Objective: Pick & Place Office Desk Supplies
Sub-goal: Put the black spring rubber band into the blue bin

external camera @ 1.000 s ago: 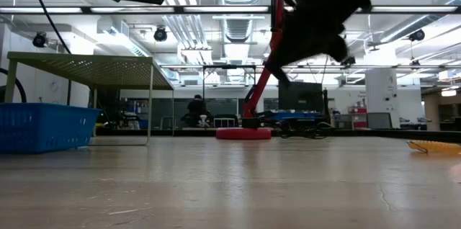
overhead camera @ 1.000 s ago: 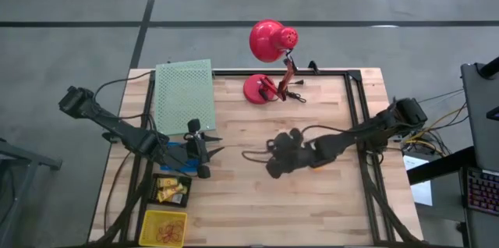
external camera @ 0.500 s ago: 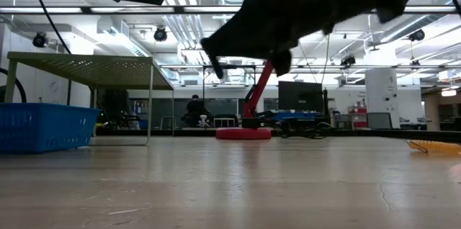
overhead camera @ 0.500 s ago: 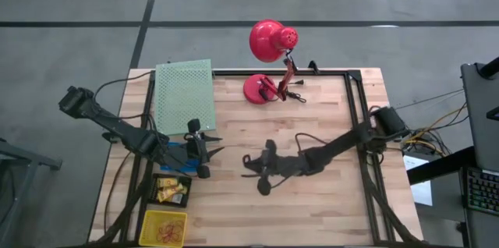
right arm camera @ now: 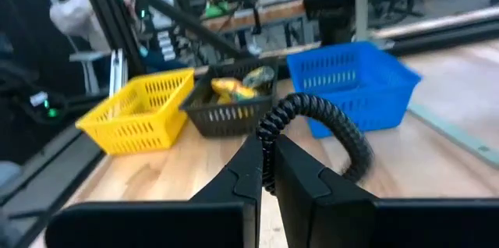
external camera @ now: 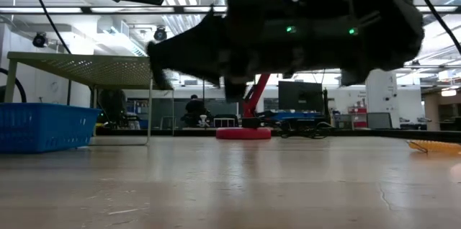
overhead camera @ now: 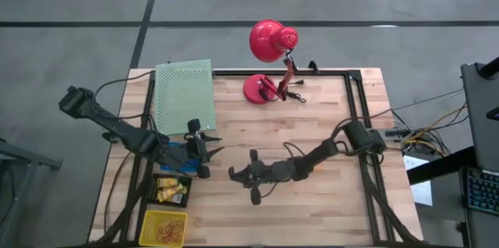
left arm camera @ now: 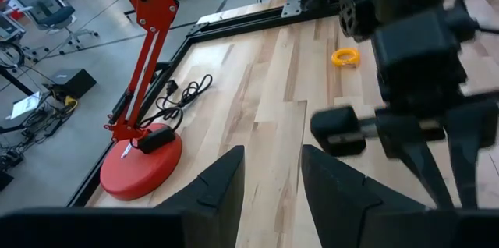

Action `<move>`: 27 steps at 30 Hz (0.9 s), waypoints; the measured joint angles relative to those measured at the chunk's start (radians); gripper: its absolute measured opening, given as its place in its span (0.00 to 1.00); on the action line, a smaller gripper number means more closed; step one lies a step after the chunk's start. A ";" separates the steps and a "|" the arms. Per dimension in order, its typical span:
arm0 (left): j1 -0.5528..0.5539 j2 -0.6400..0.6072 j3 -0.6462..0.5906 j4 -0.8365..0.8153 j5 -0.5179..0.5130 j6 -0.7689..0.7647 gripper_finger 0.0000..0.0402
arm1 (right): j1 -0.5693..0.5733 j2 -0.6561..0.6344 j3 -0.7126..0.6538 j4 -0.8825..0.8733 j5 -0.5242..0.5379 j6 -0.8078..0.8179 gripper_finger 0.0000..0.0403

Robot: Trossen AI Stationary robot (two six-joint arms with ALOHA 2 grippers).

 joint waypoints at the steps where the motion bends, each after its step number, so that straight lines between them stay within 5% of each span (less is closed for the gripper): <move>1: 0.000 0.000 0.000 0.000 0.000 0.000 0.33 | -0.002 0.008 0.017 -0.024 -0.011 0.002 0.04; 16: 0.000 0.000 0.000 -0.008 0.000 -0.002 0.33 | -0.041 0.049 0.303 -0.519 -0.075 -0.009 0.04; 27: 0.000 0.000 0.000 -0.035 0.000 -0.003 0.33 | -0.045 0.126 0.336 -0.520 -0.094 -0.003 0.04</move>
